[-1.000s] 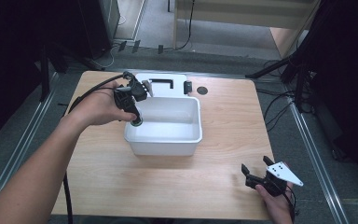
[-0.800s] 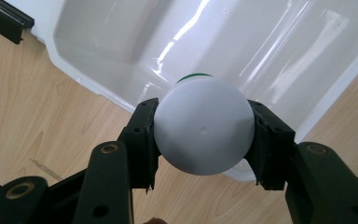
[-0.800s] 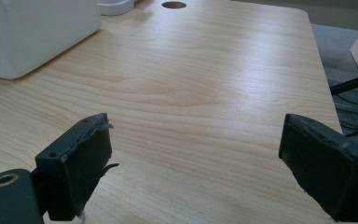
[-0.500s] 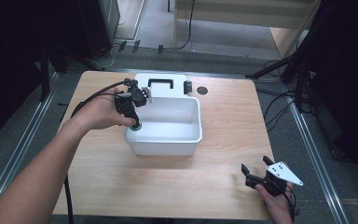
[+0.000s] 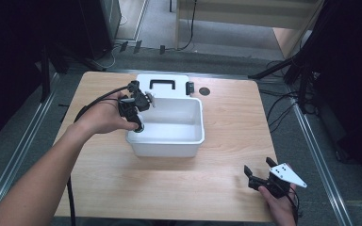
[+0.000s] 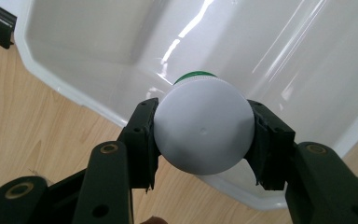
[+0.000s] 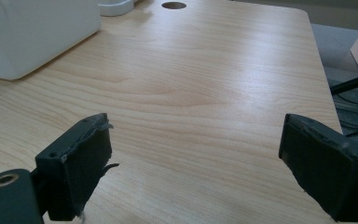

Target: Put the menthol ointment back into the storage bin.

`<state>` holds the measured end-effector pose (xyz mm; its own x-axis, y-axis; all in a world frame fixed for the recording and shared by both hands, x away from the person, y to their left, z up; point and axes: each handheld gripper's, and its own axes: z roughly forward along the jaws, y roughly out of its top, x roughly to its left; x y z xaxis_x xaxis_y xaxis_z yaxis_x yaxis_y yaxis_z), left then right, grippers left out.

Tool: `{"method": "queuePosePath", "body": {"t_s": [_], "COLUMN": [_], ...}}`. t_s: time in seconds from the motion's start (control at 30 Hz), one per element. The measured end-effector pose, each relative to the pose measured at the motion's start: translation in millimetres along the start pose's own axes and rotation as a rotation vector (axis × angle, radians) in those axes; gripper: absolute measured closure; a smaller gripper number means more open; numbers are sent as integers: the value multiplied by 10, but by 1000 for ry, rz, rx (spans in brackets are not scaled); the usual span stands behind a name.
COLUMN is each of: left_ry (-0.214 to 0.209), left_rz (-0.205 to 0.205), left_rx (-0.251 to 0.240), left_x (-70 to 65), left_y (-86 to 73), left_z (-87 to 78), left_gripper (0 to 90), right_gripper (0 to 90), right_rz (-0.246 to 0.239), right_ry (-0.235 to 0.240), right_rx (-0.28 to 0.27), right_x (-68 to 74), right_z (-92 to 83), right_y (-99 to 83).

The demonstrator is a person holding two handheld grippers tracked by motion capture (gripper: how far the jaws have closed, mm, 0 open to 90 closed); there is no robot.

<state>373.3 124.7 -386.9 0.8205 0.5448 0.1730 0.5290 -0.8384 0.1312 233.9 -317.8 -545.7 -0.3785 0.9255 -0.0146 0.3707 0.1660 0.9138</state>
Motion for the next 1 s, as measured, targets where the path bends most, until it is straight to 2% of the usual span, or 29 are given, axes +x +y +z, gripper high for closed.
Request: {"method": "queuePosePath", "body": {"t_s": [0.4,0.63,0.77,0.83,0.87,0.93,1.0], "left_ry": [-14,-11,-19,-8,-2,-6,9], "left_rz": [26,68,65,61,72,72,74], "left_rx": [5,27,36,51,59,64,65], "left_x": [-23,-55,-46,-51,-50,-55,-66], "left_y": [12,11,13,16,16,15,21], "left_z": [160,307,347,370,384,419,429], "left_gripper": [509,509,509,509,509,509,508], "right_gripper": [95,95,95,95,95,95,96], "right_rz": [1,4,5,6,2,2,3], "right_ry": [1,3,4,4,4,3,3], "right_rx": [-1,-3,-2,-2,-3,-2,-3], "right_x": [-3,-4,-7,-6,-5,-4,-5], "right_z": [2,-1,-1,-1,-1,-1,-1], "right_y": [0,-1,-1,-1,-1,0,-1]}}
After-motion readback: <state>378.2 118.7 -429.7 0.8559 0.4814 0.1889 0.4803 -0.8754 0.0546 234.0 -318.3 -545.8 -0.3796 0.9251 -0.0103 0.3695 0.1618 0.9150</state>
